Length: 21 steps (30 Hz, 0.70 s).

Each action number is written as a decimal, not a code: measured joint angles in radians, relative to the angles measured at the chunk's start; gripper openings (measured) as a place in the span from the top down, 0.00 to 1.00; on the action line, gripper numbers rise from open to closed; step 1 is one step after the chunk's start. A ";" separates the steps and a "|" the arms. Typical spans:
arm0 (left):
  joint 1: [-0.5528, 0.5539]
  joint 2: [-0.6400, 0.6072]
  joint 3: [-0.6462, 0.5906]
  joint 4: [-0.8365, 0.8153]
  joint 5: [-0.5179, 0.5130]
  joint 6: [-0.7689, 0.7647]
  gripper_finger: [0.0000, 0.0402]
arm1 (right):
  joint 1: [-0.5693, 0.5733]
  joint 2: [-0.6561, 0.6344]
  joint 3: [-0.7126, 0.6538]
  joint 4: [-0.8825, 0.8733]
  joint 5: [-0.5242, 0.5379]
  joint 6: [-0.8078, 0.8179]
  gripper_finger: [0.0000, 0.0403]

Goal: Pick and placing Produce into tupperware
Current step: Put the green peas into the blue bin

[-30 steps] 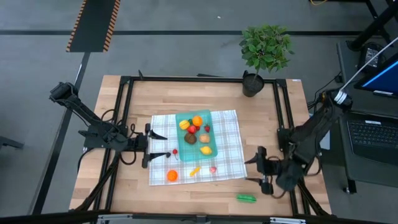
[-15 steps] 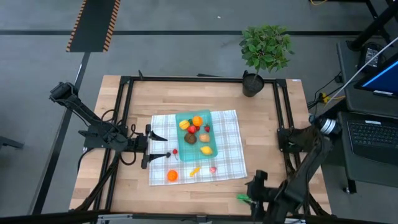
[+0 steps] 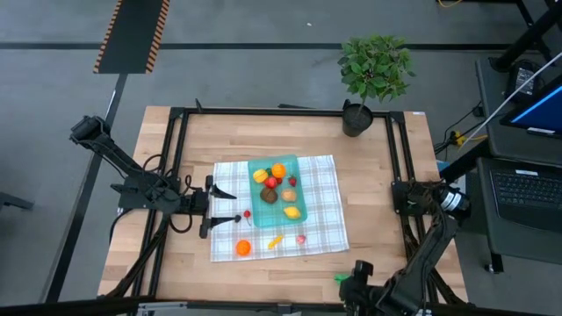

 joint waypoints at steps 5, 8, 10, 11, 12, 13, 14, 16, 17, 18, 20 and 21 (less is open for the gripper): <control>0.000 0.000 0.000 0.000 0.000 -0.001 0.27 | 0.000 0.000 0.000 0.000 -0.012 -0.002 0.22; 0.000 0.000 0.000 0.000 0.000 -0.005 0.27 | 0.000 0.000 0.000 0.000 -0.022 -0.004 0.22; 0.000 0.000 0.000 0.000 0.000 -0.005 0.27 | 0.000 0.000 0.000 0.006 -0.026 -0.002 0.22; 0.000 0.000 0.000 0.000 0.000 -0.005 0.27 | 0.000 0.000 0.000 0.007 -0.026 -0.002 0.22; 0.000 0.000 0.000 0.000 0.000 -0.005 0.27 | 0.000 0.000 0.000 0.008 -0.027 -0.002 0.22; 0.000 0.000 0.000 0.000 0.000 -0.005 0.27 | 0.000 0.000 0.000 0.013 -0.026 -0.002 0.22; 0.000 0.000 0.000 0.000 0.000 -0.005 0.27 | 0.000 0.000 0.000 0.018 -0.026 -0.001 0.22; 0.000 0.000 0.000 0.000 0.000 -0.005 0.27 | 0.000 0.000 0.000 0.036 -0.027 -0.001 0.22; 0.000 0.000 0.000 0.000 0.000 -0.005 0.27 | -0.001 0.000 0.000 0.041 -0.026 -0.001 0.22; 0.000 0.000 0.000 0.000 0.000 -0.005 0.27 | -0.001 0.000 0.000 0.045 -0.026 -0.001 0.22; 0.000 0.000 0.000 0.000 0.000 -0.006 0.27 | -0.004 0.000 0.000 0.056 -0.026 -0.001 0.22; 0.000 0.000 0.000 0.000 0.000 -0.006 0.27 | -0.005 0.000 0.000 0.056 -0.026 -0.001 0.22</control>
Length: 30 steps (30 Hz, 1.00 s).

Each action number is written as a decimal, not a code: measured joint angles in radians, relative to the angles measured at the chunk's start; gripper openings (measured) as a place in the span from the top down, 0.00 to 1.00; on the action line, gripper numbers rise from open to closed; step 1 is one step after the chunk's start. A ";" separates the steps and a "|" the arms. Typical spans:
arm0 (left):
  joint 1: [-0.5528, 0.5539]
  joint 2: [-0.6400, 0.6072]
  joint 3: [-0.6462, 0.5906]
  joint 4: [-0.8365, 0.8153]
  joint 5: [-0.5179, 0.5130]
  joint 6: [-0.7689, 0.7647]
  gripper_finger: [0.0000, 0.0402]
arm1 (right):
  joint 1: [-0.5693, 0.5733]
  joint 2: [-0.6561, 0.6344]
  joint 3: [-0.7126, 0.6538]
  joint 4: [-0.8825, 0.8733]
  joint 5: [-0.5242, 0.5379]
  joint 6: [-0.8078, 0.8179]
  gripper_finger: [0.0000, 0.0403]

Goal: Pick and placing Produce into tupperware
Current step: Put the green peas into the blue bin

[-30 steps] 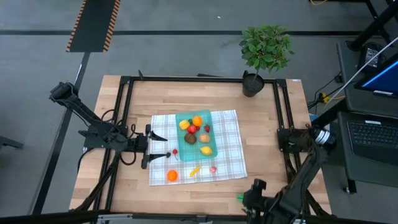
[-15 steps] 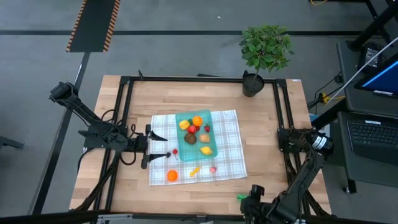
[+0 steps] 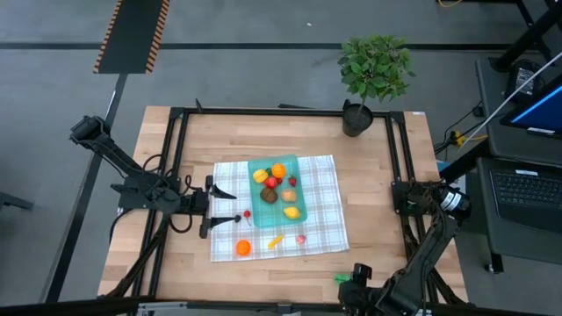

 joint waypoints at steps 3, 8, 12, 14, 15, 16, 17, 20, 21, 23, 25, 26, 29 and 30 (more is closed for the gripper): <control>0.000 0.000 0.000 0.000 0.000 -0.001 0.27 | -0.004 0.000 0.000 -0.001 0.000 0.001 0.22; 0.000 0.000 0.000 0.000 0.000 0.000 0.27 | -0.018 0.000 0.000 -0.019 0.000 0.001 0.22; 0.000 0.000 0.000 0.000 0.000 0.000 0.27 | -0.020 0.000 0.000 -0.054 0.000 0.004 0.22; 0.000 0.000 0.000 0.000 0.000 0.000 0.27 | -0.019 0.000 0.000 -0.078 -0.001 0.004 0.22; 0.000 0.000 0.000 0.000 0.000 0.000 0.27 | -0.019 0.000 0.000 -0.097 -0.003 0.005 0.22; 0.000 0.000 0.000 0.000 0.000 0.000 0.27 | -0.019 0.000 0.000 -0.116 -0.009 0.009 0.22; 0.000 0.000 0.000 0.000 0.000 0.000 0.27 | -0.019 0.000 -0.002 -0.129 -0.010 0.023 0.22; 0.000 0.000 0.000 -0.002 0.000 0.000 0.27 | -0.019 0.000 -0.029 -0.131 -0.012 0.079 0.22; 0.000 0.000 0.000 -0.004 0.000 0.000 0.27 | -0.019 0.000 -0.042 -0.129 -0.022 0.090 0.22; 0.000 0.000 0.000 -0.013 0.000 0.000 0.27 | -0.021 0.000 -0.073 -0.125 -0.050 0.137 0.22; 0.000 0.000 0.000 -0.031 0.000 -0.001 0.27 | -0.024 0.000 -0.103 -0.119 -0.084 0.179 0.22; 0.000 0.000 0.000 -0.035 0.000 -0.001 0.27 | -0.024 0.000 -0.117 -0.112 -0.101 0.185 0.22; 0.000 0.000 0.001 -0.050 0.000 -0.009 0.27 | -0.024 0.000 -0.156 -0.068 -0.120 0.184 0.22; 0.000 0.000 0.001 -0.051 0.000 -0.018 0.27 | -0.024 0.000 -0.169 -0.052 -0.122 0.183 0.22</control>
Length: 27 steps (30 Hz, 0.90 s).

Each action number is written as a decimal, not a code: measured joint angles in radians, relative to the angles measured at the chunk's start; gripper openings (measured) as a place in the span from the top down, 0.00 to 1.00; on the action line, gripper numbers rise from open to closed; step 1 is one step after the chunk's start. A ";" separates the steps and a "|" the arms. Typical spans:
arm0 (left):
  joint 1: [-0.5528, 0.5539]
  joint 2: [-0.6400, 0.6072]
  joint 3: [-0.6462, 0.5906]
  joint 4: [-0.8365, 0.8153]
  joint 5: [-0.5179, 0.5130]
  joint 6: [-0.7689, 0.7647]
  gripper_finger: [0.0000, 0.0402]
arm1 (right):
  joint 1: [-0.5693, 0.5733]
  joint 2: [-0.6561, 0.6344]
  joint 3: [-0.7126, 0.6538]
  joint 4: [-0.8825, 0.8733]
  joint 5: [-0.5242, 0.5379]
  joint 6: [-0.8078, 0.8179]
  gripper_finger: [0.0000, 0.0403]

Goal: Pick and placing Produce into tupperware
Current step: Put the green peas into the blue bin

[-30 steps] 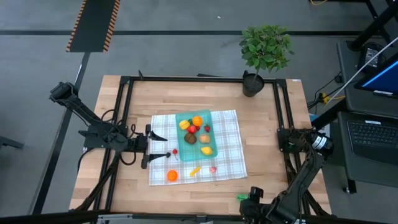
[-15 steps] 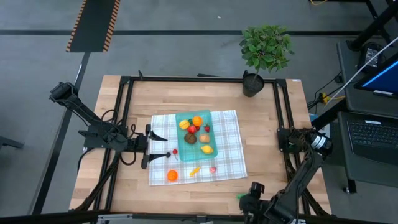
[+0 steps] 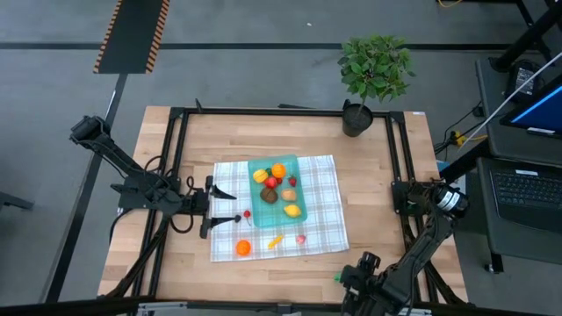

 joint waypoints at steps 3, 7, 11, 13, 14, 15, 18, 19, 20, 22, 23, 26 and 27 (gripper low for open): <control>0.000 0.000 0.000 0.000 0.000 -0.007 0.27 | 0.000 0.000 -0.026 0.037 -0.001 -0.003 0.22; 0.000 0.000 0.000 0.000 0.000 -0.007 0.27 | 0.000 0.000 -0.039 0.039 -0.001 -0.004 0.22; 0.000 0.000 0.000 0.000 0.000 -0.007 0.27 | -0.001 0.000 -0.039 0.039 0.000 -0.009 0.22; 0.000 0.000 0.000 0.000 0.000 -0.007 0.27 | -0.001 0.003 -0.039 0.040 0.000 -0.034 0.22; 0.000 0.000 0.000 0.000 0.000 -0.007 0.27 | -0.003 0.007 -0.039 0.046 0.000 -0.053 0.22; 0.000 0.000 0.000 0.000 0.000 -0.007 0.27 | -0.005 0.014 -0.039 0.053 0.000 -0.062 0.22; 0.000 0.000 0.000 0.000 0.000 -0.007 0.27 | -0.017 0.033 -0.039 0.058 -0.006 -0.076 0.22; 0.000 0.000 0.000 0.000 0.000 -0.007 0.27 | -0.022 0.037 -0.039 0.065 -0.010 -0.080 0.22; 0.000 0.000 0.000 0.000 0.000 -0.007 0.27 | -0.025 0.041 -0.039 0.067 -0.010 -0.083 0.22; 0.000 0.000 0.000 0.000 0.000 -0.007 0.27 | -0.032 0.044 -0.039 0.065 -0.010 -0.084 0.22; 0.000 0.000 0.000 0.000 0.000 -0.007 0.27 | -0.036 0.044 -0.039 0.065 -0.010 -0.084 0.22; 0.000 0.000 0.000 0.000 0.000 -0.007 0.27 | -0.036 0.044 -0.039 0.065 -0.011 -0.086 0.22; 0.000 0.000 0.000 0.000 0.000 -0.007 0.27 | -0.036 0.044 -0.039 0.065 -0.016 -0.086 0.22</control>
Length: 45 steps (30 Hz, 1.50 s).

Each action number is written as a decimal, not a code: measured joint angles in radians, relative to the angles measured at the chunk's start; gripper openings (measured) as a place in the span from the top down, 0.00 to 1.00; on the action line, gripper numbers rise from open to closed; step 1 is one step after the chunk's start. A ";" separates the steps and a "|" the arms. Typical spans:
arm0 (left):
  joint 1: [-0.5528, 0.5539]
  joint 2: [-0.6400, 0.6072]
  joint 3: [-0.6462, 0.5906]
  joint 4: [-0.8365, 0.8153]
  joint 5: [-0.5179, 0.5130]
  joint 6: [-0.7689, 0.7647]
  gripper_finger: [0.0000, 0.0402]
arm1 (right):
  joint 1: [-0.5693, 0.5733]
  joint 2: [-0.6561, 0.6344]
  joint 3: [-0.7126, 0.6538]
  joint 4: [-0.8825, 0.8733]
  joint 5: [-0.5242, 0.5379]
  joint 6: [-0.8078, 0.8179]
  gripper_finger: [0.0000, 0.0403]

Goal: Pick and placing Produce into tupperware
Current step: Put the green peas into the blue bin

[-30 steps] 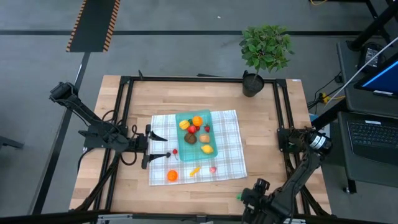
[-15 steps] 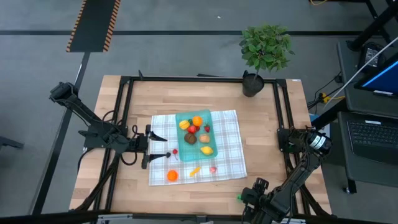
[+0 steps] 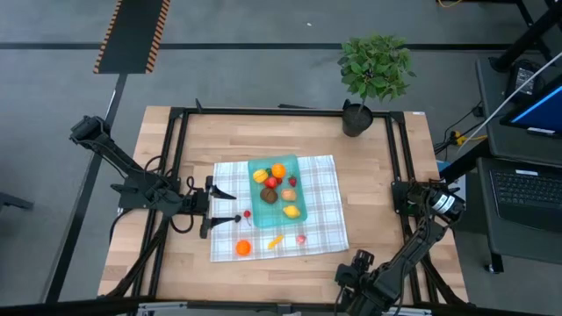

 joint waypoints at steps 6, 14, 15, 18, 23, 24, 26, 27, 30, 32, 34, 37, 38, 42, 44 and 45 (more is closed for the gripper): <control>0.000 0.000 0.000 0.000 0.000 0.000 0.27 | 0.000 0.001 0.000 0.000 -0.018 0.001 0.22; 0.000 0.000 0.000 0.000 0.000 0.000 0.27 | -0.001 0.029 0.003 0.004 -0.014 0.004 0.22; 0.000 0.000 0.000 0.000 0.000 0.000 0.27 | -0.001 0.030 0.003 0.004 -0.014 0.004 0.22; 0.000 0.000 0.000 0.000 0.000 0.000 0.27 | -0.001 0.030 0.003 0.004 -0.014 0.004 0.22; 0.000 0.000 0.000 0.000 0.000 0.000 0.27 | -0.001 0.031 0.003 0.005 -0.015 0.004 0.22; 0.000 0.000 0.000 0.000 0.000 0.000 0.27 | -0.001 0.031 0.003 0.005 -0.015 0.004 0.22; 0.000 0.000 0.000 0.000 0.000 0.000 0.27 | -0.001 0.032 0.003 0.005 -0.016 0.004 0.23; 0.000 0.000 0.000 0.000 0.000 0.000 0.27 | -0.002 0.032 0.003 0.006 -0.016 0.004 0.24; 0.000 0.000 0.000 0.000 0.000 0.000 0.27 | -0.002 0.032 0.003 0.008 -0.018 0.004 0.29; 0.000 0.000 0.000 0.000 0.000 0.000 0.27 | -0.002 0.033 0.003 0.013 -0.019 0.005 0.33; 0.000 0.000 0.000 0.000 0.000 0.000 0.27 | -0.002 0.033 0.003 0.017 -0.019 0.006 0.38; 0.000 0.000 0.000 0.000 0.000 0.000 0.27 | -0.001 0.033 0.003 0.021 -0.019 0.007 0.46; 0.000 0.000 0.000 0.000 0.000 0.000 0.27 | -0.001 0.033 0.003 0.022 -0.019 0.006 0.48; 0.000 0.000 0.000 0.000 0.000 0.000 0.27 | -0.002 0.033 0.002 0.024 -0.019 0.008 0.57; 0.000 0.000 0.000 0.000 0.000 0.000 0.27 | -0.002 0.033 0.002 0.024 -0.019 0.009 0.61; 0.000 0.000 0.000 0.000 0.000 0.000 0.27 | -0.002 0.033 0.002 0.024 -0.019 0.009 0.63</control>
